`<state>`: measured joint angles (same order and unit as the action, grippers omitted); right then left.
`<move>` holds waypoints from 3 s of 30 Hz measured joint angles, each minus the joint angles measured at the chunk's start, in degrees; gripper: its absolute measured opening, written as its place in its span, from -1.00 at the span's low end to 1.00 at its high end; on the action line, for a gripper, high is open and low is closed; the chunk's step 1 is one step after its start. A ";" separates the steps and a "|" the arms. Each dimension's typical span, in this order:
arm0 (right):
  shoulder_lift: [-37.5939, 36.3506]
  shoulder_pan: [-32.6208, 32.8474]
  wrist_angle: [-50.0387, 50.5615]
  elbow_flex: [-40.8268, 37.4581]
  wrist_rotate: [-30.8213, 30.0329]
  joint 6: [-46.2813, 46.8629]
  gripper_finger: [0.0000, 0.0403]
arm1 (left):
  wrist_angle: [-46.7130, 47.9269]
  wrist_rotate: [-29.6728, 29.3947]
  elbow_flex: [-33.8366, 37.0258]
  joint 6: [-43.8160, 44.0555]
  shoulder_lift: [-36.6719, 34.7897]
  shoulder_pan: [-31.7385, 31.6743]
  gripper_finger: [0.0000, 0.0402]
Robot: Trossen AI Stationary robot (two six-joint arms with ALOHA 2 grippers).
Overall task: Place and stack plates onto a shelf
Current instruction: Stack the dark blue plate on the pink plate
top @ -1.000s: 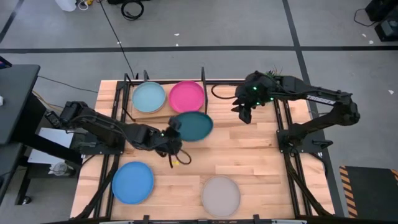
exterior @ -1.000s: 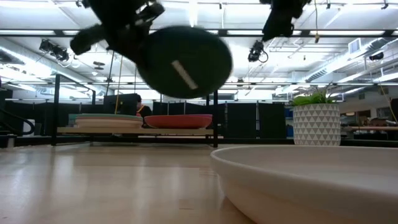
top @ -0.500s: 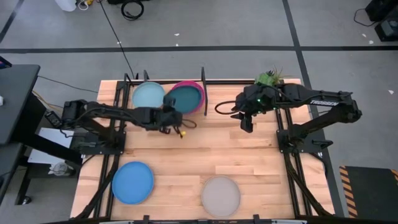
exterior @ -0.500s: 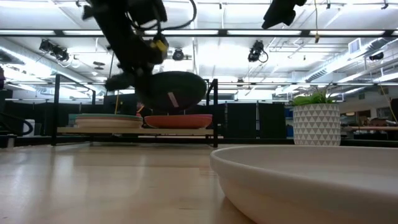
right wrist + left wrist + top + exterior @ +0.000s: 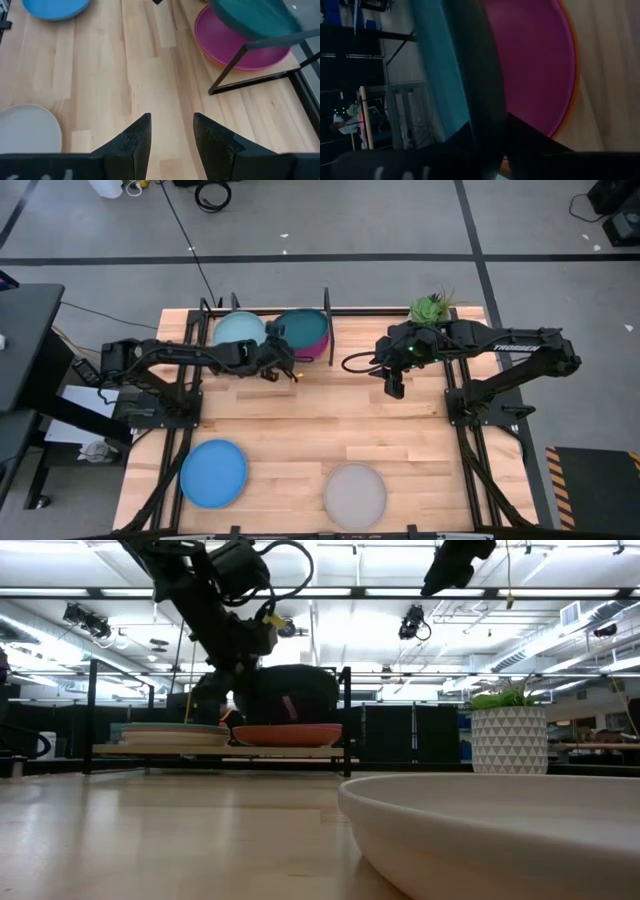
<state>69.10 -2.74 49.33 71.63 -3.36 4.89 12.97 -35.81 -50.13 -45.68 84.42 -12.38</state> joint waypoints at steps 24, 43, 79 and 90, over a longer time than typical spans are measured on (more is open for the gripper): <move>0.09 5.96 -16.06 -12.72 0.48 -0.01 -0.24 | 11.00 21.78 -0.96 19.78 -6.17 -0.64 0.03; -1.25 13.64 -38.72 -30.14 0.43 5.13 -0.24 | 3.20 20.65 -0.92 25.80 -7.17 4.45 -0.22; -1.25 18.01 -44.31 -30.40 -3.21 3.26 -0.24 | -14.37 24.31 -0.92 27.91 3.27 -13.04 -0.23; -1.25 17.84 -44.83 -30.40 -3.21 1.35 -0.24 | -34.13 29.75 -0.87 26.04 15.22 -19.08 -0.23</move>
<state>67.85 15.10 4.50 41.23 -6.57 6.24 -21.16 -6.06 -51.00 -19.64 99.65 -31.46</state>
